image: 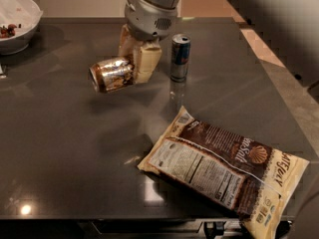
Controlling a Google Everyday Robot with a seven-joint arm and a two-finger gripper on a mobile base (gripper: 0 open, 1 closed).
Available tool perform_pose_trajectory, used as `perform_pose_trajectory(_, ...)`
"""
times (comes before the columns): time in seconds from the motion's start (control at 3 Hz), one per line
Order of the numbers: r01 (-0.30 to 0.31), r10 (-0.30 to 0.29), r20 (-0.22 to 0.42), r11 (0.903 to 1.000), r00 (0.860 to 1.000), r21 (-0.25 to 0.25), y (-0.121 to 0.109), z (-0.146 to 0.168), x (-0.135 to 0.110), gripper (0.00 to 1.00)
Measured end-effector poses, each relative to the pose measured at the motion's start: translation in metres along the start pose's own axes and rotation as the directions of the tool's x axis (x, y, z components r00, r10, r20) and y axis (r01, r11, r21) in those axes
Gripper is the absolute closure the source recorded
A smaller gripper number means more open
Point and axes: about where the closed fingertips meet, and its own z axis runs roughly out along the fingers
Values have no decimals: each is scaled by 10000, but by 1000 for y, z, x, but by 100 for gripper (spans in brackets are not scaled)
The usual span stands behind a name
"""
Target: Pick orange can
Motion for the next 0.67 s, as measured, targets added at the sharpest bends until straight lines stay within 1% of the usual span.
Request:
perform_pose_trajectory(0.33, 985, -982, -80, 9927, 9951, 701, 9, -35, -15, 100)
perform_pose_trajectory(0.67, 1005, -1004, -60, 9911, 9949, 873, 4, -35, -17, 100)
